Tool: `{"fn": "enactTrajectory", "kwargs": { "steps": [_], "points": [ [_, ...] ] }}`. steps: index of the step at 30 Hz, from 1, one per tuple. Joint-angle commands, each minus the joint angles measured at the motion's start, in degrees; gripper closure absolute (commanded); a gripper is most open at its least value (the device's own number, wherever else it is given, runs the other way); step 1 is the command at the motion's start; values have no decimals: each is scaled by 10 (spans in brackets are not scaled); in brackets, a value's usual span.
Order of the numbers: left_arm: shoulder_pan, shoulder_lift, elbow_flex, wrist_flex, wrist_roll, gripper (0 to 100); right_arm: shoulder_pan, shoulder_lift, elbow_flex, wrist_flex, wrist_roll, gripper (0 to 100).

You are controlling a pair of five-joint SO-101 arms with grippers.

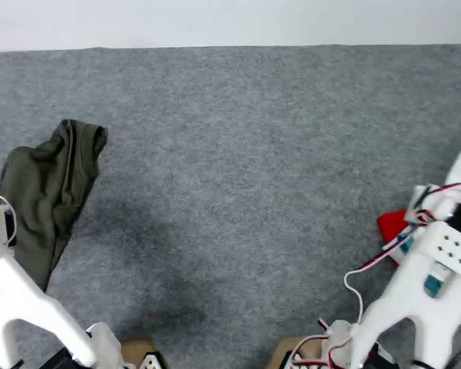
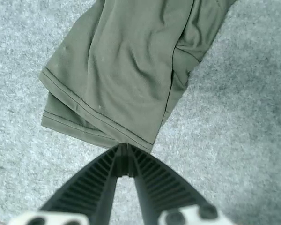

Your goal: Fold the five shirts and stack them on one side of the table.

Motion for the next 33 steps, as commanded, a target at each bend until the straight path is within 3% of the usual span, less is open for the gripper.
{"fn": "enactTrajectory", "kwargs": {
  "steps": [1, 11, 14, 19, 23, 26, 33],
  "points": [
    [5, -19, -20, 14, -2, 996, -19, -24, -28, 88, -53, 989],
    [24, -17, -20, 23, -4, 996, -63, -24, -29, 326, -68, 987],
    [23, -14, -20, 16, -12, 996, -60, -25, -31, 349, -67, 987],
    [23, -13, -19, -17, -89, 985, -60, -26, -32, 371, -66, 987],
    [25, -12, 17, -23, -103, 843, -60, -26, -32, 370, -66, 987],
    [21, -13, 80, -72, -112, 802, -60, -26, -32, 371, -66, 987],
    [-16, -13, 226, -193, -213, 801, -60, -26, -31, 372, -66, 989]
  ]
}}
